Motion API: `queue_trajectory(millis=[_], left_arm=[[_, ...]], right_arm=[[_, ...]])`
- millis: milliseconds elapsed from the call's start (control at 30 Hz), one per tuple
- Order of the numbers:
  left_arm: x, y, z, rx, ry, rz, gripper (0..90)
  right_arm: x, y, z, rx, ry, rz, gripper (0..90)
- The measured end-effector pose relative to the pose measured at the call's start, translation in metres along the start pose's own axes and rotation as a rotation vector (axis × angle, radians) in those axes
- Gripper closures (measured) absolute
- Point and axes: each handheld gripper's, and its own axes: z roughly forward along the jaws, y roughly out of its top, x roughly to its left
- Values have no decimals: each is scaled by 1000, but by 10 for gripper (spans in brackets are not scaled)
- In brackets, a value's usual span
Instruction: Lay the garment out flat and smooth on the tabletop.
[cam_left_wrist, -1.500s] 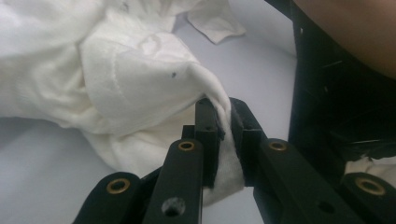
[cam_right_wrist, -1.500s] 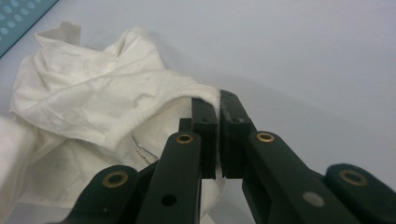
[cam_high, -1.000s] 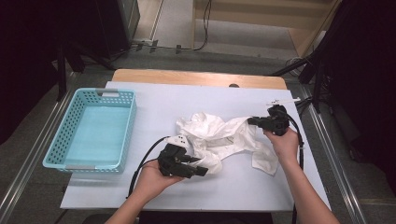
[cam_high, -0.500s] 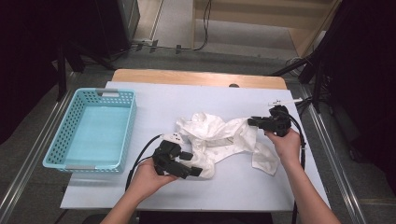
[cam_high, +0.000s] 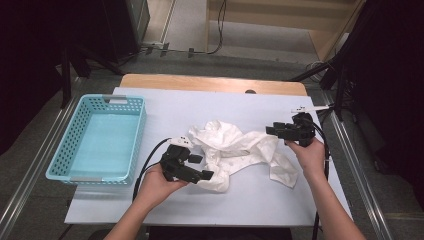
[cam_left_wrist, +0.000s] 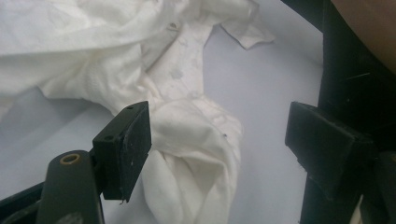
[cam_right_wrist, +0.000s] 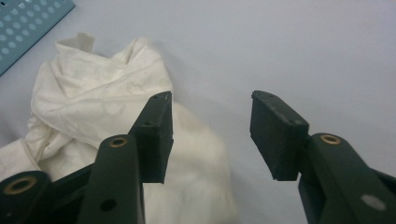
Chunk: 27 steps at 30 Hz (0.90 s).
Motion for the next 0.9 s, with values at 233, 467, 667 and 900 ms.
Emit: queue_trajectory(millis=[233,467,667,900], left_arm=[[4,10,4,1,15,0,239],[10,21,8,14,16,-3,242],[12,33,13,16,16,7,257],[14,43,19,30,25,20,272]], right_arm=[[5,0,-4,9,8,-19,424],[8,-5,-5,30,19,-26,413],[10,-10,-9,37,20,-25,413],[14,-16,-9,53,24,-32,413]])
